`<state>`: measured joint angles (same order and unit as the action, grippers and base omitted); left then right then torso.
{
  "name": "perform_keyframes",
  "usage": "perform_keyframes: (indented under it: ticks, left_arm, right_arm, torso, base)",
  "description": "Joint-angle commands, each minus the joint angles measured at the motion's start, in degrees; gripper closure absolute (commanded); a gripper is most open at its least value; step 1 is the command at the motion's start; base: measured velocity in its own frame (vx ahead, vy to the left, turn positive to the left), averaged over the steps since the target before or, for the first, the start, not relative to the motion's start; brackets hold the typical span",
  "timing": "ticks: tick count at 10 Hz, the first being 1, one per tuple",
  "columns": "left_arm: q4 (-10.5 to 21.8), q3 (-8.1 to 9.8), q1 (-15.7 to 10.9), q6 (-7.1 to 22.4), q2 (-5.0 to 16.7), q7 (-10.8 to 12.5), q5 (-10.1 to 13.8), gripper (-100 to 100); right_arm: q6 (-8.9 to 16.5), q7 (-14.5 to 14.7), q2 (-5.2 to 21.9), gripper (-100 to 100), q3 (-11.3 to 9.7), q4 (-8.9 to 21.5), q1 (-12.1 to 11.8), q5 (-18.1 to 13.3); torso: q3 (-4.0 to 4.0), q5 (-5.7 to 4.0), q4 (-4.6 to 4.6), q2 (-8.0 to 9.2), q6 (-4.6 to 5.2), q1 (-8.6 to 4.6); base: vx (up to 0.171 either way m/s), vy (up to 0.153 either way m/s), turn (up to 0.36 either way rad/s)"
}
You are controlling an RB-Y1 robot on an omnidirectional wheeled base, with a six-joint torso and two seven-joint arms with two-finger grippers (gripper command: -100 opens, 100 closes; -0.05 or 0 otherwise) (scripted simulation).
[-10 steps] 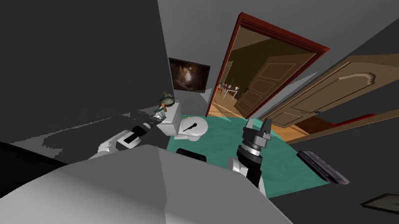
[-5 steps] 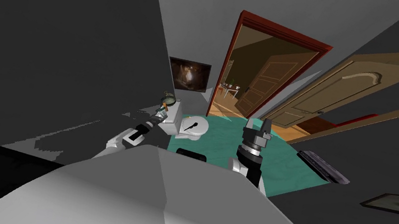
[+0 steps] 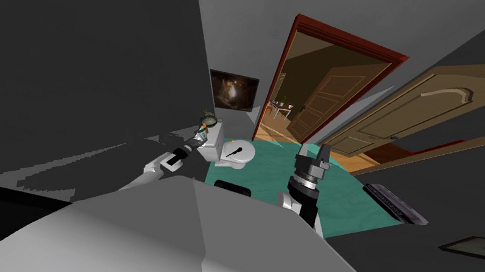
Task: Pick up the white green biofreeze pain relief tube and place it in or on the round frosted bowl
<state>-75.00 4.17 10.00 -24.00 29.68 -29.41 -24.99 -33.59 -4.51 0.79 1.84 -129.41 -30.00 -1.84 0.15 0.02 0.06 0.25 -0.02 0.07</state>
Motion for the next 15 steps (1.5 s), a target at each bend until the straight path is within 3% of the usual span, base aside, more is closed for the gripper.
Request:
perform_keyframes:
  ticks: [1, 15]
  left_arm:
    - [2.86, -0.05, -2.86, -0.58, -0.33, -0.45, -0.08, -100]
    - [25.29, -2.92, -25.12, -1.21, -4.72, -4.05, -1.68, -100]
  right_arm:
    - [0.00, 0.00, 0.00, 0, 0.00, 0.00, 0.00, 0.00]
    - [0.00, 0.00, 0.00, 0, 0.00, 0.00, 0.00, 0.00]
  torso:
    - [0.00, 0.00, 0.00, 0.00, 0.00, 0.00]
    - [-0.07, -0.02, -0.03, -0.13, -0.01, -0.07]
  base:
    - [-0.039, 0.010, -0.005]
    - [-0.049, 0.018, 0.022]
